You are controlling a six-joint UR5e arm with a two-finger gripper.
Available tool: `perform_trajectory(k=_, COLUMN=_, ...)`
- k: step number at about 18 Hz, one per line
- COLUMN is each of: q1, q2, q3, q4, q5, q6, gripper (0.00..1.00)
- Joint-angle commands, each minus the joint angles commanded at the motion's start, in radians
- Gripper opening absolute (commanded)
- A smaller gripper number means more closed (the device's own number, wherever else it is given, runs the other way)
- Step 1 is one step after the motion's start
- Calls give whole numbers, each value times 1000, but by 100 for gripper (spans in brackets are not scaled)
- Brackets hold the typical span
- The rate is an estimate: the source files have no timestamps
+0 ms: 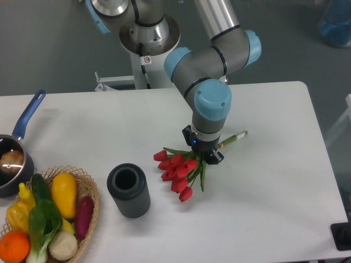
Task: Place the flowers on the table
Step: 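Lower the tulips until the flower heads rest on the table, then open the gripper to release the tulip stems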
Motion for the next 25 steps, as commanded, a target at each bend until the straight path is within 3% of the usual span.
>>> perform_trajectory(k=14, q1=-3, q2=-14, q3=-3, q4=3, q5=0, q6=-6, gripper=42)
perform_trajectory(k=16, q1=-2, q2=-11, q3=0, q4=5, q5=-3, q6=-3, gripper=48)
perform_trajectory(k=17, q1=0, q2=-8, q3=2, q4=6, q5=-5, q6=-2, gripper=59)
perform_trajectory(k=18, q1=2, q2=-6, q3=2, q4=9, q5=-6, q6=2, gripper=81)
perform_trajectory(k=20, q1=2, q2=-5, q3=6, q4=11, q5=-6, q6=-2, gripper=100)
perform_trajectory(k=25, q1=12, q2=20, q3=8, q4=24, q5=-14, q6=-44, gripper=100)
